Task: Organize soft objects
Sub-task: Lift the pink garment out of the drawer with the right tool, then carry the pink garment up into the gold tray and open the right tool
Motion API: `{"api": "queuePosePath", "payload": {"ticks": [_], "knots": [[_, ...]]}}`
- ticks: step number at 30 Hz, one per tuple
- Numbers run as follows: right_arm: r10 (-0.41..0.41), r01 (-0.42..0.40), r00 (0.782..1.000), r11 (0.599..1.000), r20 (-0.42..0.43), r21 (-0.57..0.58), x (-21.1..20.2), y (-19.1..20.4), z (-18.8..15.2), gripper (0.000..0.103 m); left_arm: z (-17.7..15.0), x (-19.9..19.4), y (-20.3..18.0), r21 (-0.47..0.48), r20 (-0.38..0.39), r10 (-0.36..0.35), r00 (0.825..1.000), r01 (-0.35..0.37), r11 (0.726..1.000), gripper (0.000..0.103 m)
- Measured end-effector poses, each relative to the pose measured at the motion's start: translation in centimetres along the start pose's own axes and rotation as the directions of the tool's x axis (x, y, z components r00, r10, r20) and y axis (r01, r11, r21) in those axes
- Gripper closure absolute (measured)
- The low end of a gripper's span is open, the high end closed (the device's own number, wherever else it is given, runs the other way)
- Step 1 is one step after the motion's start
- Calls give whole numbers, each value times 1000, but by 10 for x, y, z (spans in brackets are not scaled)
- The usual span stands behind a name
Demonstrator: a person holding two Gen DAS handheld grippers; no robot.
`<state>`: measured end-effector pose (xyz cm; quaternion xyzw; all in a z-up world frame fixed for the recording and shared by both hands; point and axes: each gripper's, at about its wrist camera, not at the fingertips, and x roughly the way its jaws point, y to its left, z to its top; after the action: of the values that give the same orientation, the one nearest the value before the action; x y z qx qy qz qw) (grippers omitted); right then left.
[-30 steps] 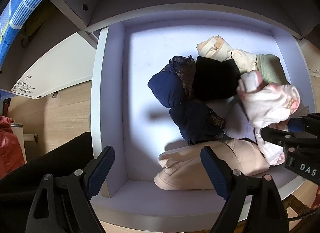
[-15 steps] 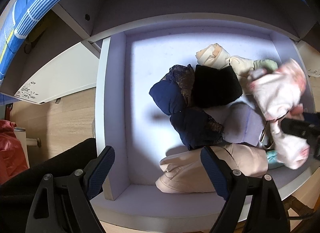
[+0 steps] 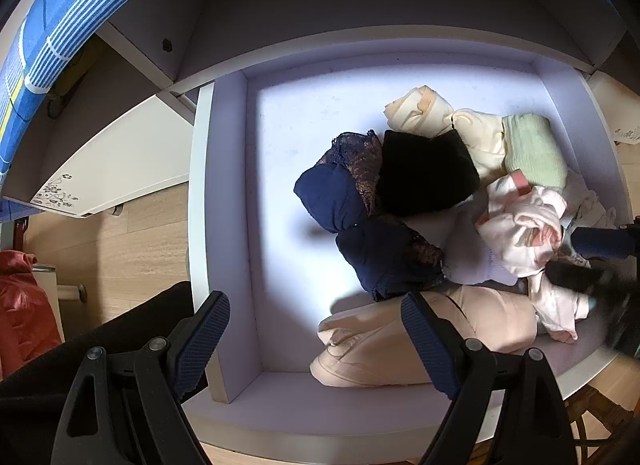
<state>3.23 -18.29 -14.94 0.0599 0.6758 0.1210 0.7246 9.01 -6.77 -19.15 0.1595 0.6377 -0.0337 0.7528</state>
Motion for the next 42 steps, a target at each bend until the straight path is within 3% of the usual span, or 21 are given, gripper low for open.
{"api": "queuePosePath", "payload": {"ticks": [1,5,9,15,24,30,36,42], "knots": [[-33,32,999,999,-5,-11,4,2,-1,30,0,0,0,0,-1,-2,1000,2,1000,14],[-77,74,995,996,-55,-58,26,6,-1,33,-1,2,-2,8,-13,-6,1000,6,1000,14],[-111,105,988,992,-106,-63,45,1,-1,64,-1,5,-5,18,-24,-7,1000,8,1000,14],[-50,49,997,999,-52,-9,26,-7,1,69,-2,18,-7,8,-84,-42,996,43,999,14],[36,-39,998,997,58,64,-33,-28,-7,69,-8,41,-9,-7,-183,-93,979,94,996,14],[84,-95,987,993,135,77,-78,-25,-13,69,-8,51,-8,-14,-201,-105,974,104,994,14],[125,-139,961,989,246,43,-146,-21,-11,69,-8,56,-11,-27,-213,-112,971,108,994,14],[158,-168,912,986,378,-5,-227,-19,11,69,-7,59,-10,-20,-217,-105,971,103,994,13]]}}
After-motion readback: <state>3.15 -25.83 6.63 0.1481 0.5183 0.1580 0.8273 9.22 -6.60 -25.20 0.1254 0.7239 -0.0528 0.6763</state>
